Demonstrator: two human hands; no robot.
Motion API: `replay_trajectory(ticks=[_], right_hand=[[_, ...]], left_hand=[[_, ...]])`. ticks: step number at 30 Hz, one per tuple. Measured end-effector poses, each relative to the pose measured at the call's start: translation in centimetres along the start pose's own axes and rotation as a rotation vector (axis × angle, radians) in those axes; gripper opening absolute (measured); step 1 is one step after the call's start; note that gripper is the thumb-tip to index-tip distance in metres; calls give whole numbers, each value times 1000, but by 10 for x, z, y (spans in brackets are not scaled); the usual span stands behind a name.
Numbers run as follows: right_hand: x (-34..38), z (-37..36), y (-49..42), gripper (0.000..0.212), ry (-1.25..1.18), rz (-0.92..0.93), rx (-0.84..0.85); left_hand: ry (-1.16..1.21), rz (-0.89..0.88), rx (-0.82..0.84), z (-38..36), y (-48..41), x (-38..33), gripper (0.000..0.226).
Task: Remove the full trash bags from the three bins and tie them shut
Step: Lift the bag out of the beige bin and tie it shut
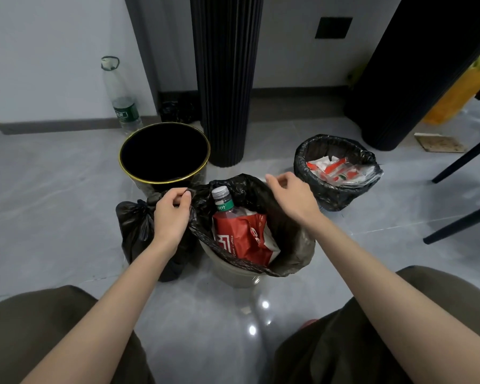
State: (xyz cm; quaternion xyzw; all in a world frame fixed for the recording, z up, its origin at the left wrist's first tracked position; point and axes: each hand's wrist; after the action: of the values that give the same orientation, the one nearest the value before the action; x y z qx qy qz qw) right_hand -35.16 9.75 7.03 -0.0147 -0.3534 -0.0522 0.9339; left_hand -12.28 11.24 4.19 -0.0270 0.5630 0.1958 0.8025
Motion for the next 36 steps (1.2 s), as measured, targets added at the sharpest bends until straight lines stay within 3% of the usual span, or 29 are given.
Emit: replay_trajectory(ticks=[3,8,10,15,19,26,30,36], right_hand=[[-2,-15,-23,59,73,-76,116],[-12,-31,-41,28,193,-88,73],[-15,-31,-43,25,184,-87,1],[-9,-21,-41,25,3,99,-227],[-6,-8,-20,21,71,294,-282],[-10,8,22,20,-78,105,-308],[-9,24,37,28,-164,16,-194],[3,18,72,25,40,191,273]], left_hand=[[1,-16,8,-2,0,-2,19],[-63,-109,51,-2,3,-5,12],[-91,-132,57,0,3,-5,11],[-86,-156,48,4,1,-5,14],[-35,-164,19,8,6,-9,14],[-37,-258,47,23,26,-15,13],[-13,-144,210,31,34,-19,12],[-31,159,510,36,47,-20,15]])
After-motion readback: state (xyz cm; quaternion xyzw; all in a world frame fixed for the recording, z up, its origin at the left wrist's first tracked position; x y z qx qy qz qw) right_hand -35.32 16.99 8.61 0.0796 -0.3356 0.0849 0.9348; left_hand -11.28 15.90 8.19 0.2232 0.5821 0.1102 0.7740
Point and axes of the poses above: each hand's wrist, its own y-axis away from the middle knuckle, its own z-axis out of the back of the hand, x = y × z, and after that the axes turned 9 degrees about z, right-handed
